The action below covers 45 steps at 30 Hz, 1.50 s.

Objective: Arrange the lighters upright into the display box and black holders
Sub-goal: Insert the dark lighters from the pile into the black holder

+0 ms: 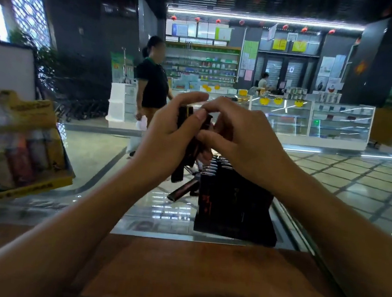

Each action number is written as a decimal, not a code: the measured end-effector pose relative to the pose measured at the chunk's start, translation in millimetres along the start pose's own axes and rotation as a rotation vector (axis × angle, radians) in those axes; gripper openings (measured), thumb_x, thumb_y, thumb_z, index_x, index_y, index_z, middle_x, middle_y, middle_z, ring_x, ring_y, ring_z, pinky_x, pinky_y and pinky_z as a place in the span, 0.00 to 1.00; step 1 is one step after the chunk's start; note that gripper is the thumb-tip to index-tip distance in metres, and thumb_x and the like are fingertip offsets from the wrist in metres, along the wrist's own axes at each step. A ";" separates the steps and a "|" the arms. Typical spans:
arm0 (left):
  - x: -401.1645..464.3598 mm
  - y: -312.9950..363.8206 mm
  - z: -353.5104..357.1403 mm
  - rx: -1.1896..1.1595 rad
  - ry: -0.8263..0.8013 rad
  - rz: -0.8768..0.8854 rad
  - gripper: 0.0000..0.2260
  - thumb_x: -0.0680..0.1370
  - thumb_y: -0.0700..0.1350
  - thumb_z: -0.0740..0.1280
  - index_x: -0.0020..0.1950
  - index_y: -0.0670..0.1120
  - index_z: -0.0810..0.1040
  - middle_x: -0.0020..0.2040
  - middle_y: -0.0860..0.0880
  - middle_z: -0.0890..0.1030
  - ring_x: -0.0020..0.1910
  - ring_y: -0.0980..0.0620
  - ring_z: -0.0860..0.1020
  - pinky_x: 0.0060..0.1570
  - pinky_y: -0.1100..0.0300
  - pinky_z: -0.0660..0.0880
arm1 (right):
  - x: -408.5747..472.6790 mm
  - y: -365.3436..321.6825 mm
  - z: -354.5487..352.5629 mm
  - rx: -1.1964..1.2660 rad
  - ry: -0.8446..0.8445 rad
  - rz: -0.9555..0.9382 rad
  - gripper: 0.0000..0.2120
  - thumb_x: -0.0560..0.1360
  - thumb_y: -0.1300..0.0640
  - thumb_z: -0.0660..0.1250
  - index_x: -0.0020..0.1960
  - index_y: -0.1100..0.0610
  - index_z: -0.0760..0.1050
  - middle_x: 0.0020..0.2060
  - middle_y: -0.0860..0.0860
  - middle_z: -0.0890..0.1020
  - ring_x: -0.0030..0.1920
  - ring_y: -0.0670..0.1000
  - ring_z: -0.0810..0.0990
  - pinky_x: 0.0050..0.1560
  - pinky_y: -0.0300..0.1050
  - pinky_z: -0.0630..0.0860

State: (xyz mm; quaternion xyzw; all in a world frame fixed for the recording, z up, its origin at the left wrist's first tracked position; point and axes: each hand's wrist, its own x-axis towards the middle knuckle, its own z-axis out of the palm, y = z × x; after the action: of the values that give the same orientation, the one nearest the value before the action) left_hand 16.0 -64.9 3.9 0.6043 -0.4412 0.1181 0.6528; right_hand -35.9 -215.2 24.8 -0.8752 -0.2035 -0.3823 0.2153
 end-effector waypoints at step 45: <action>-25.4 -33.5 -49.1 0.343 -0.355 -0.390 0.05 0.80 0.43 0.68 0.55 0.49 0.80 0.31 0.52 0.78 0.27 0.53 0.71 0.26 0.59 0.72 | -40.2 3.9 -15.0 0.288 0.177 0.180 0.09 0.75 0.58 0.74 0.52 0.55 0.76 0.37 0.40 0.79 0.32 0.42 0.73 0.39 0.37 0.71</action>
State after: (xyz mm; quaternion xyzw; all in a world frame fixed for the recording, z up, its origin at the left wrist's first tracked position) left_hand 45.5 -19.5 -31.5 0.7902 -0.3975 -0.0438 0.4644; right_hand -67.7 -234.1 2.7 -0.8130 -0.1575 -0.4038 0.3888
